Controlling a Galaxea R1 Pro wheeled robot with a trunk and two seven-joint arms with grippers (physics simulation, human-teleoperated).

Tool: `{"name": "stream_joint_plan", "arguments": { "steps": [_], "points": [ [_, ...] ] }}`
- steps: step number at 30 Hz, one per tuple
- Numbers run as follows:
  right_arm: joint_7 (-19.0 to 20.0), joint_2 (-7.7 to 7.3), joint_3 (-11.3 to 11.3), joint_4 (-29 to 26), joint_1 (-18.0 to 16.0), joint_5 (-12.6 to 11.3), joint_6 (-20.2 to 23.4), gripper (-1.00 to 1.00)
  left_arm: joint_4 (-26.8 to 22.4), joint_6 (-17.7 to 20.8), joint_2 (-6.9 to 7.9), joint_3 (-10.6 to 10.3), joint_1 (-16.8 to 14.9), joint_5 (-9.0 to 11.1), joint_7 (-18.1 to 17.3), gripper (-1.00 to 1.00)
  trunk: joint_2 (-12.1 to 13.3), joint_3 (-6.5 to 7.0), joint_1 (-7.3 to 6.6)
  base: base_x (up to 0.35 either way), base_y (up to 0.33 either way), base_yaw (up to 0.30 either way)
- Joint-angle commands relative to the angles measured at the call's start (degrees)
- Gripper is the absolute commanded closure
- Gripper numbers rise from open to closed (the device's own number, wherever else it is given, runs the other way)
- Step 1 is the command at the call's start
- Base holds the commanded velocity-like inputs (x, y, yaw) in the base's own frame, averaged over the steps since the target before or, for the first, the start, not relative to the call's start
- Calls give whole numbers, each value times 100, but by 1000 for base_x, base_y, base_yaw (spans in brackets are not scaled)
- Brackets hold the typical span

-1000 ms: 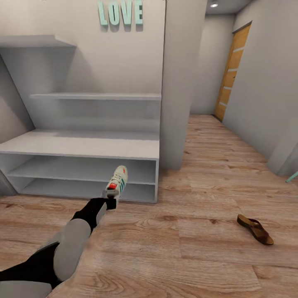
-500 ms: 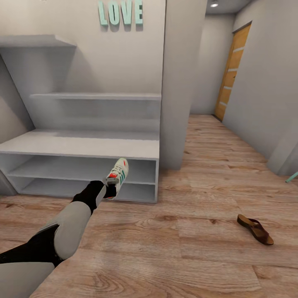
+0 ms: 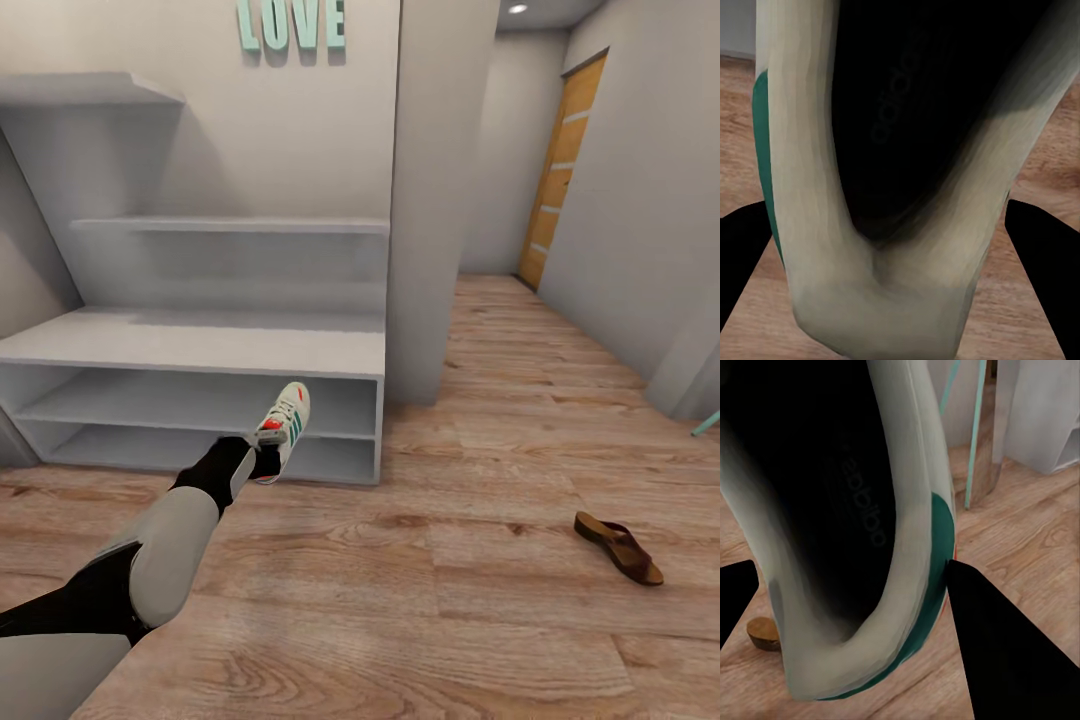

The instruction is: Pick up the two gym shoes and the two sandals from the corridor floor and place them onto the hallstand (shoe rack) in the corridor, making sure they are on the rack and not on the floor. Arrange them so the two gym shoes are next to each other and the two sandals are next to each other.

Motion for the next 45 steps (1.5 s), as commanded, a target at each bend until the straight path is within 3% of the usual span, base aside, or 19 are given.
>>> {"name": "stream_joint_plan", "arguments": {
  "steps": [1, 10, 22, 45],
  "points": [
    [27, 1, -14, -6, -6, -54, 46, 100, -10, 26, -6, 30, -3, -12, 10, 100, -44, -24, 21, 0, 0, 0],
    [18, 19, -8, -196, -6, -39, 45, 100, -10, 25, -4, 30, -24, -12, 18, 100, -405, -185, 219, 0, 0, 0],
    [18, 27, -7, -190, -6, -29, 45, 100, -10, 25, -1, 30, -49, -12, 14, 100, -421, -451, 250, 0, 0, 0],
    [27, 98, -7, -179, -6, -20, 32, 100, -5, -3, -3, 22, 18, -12, 84, 100, -421, -451, 250, 0, 0, 0]
  ]
}}
